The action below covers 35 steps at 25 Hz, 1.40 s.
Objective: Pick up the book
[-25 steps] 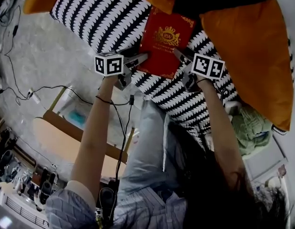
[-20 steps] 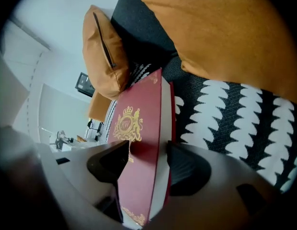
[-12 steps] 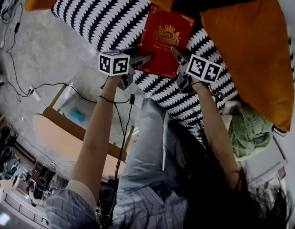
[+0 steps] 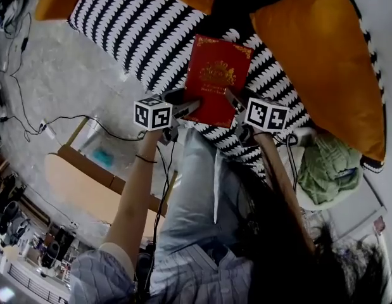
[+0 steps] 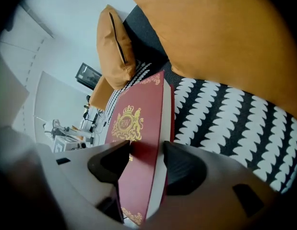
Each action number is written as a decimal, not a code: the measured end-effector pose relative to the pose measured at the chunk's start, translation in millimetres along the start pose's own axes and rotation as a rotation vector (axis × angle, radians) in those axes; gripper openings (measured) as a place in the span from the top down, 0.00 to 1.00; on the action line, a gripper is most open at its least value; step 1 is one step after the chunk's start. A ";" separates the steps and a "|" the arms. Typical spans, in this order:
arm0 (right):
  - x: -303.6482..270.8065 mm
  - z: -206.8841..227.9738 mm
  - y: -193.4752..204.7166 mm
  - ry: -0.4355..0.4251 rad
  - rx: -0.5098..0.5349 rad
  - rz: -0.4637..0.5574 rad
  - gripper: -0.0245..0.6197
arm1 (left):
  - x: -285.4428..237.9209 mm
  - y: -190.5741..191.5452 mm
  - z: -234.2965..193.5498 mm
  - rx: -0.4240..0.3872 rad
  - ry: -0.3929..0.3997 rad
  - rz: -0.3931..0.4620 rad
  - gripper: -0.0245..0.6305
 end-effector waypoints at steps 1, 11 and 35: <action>4.3 -3.2 -0.1 -0.002 0.002 0.002 0.60 | 3.2 -0.8 3.9 -0.006 0.003 0.005 0.49; 93.5 -40.5 12.3 -0.012 0.053 0.099 0.61 | 39.5 3.0 87.1 -0.093 0.020 0.050 0.49; 283.8 -148.8 -19.1 -0.097 0.245 0.263 0.61 | 138.6 -26.3 278.9 -0.208 0.016 0.302 0.49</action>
Point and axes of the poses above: the fingertips, and each gripper's own axes: x backward along the fingers, z to its right, y out of its underside, the point moved 4 cm from there along x, backward along the fingers, and after that the axes turned 4 degrees about y, right-handed, at the moved point
